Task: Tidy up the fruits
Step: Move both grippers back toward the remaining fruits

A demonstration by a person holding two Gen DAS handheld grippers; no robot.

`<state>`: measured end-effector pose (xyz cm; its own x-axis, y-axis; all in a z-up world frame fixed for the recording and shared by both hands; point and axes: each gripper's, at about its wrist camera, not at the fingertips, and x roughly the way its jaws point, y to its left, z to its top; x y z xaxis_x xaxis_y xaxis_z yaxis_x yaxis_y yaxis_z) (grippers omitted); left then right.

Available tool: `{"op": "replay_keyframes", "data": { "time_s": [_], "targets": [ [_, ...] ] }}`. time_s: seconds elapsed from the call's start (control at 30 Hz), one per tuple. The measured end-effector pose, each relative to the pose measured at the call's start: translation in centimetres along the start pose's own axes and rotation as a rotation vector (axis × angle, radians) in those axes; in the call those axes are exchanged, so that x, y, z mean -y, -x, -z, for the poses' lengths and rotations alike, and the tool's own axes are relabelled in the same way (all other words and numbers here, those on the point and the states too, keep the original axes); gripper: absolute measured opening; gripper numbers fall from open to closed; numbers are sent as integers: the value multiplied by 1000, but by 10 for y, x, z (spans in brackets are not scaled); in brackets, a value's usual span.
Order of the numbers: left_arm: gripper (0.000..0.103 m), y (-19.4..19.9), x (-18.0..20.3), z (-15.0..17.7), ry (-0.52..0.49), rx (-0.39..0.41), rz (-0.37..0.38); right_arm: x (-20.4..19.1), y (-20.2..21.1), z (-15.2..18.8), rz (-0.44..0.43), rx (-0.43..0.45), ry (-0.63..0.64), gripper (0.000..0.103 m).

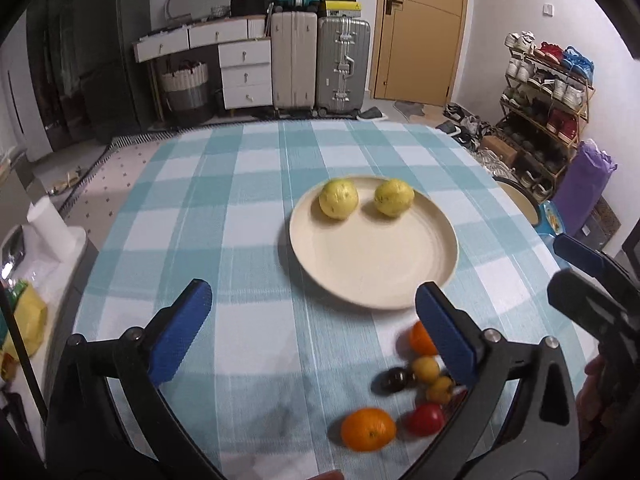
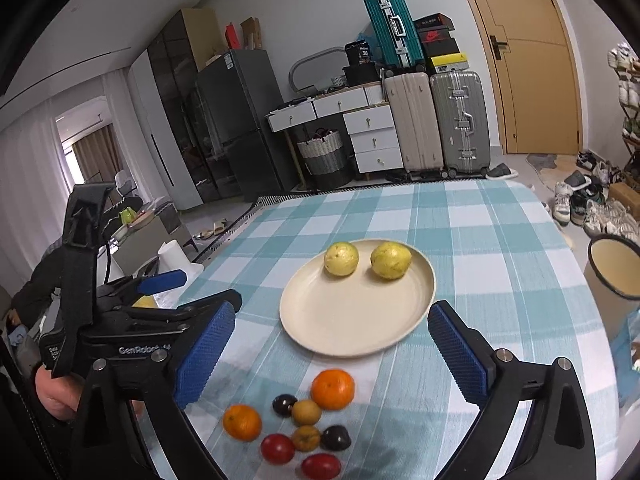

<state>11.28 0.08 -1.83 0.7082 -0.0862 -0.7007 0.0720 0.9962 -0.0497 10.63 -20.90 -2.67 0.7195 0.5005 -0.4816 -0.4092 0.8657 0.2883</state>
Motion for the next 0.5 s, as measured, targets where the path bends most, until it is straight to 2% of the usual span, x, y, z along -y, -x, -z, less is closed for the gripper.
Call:
{"op": "replay_keyframes", "data": {
  "time_s": [0.13, 0.5],
  "targets": [
    [101, -2, 1, 20, -7, -35, 11, 1, 3, 13, 10, -13, -11, 102],
    [101, -17, 3, 66, -8, -157, 90, 5, 1, 43, 12, -67, -31, 103]
  ]
}}
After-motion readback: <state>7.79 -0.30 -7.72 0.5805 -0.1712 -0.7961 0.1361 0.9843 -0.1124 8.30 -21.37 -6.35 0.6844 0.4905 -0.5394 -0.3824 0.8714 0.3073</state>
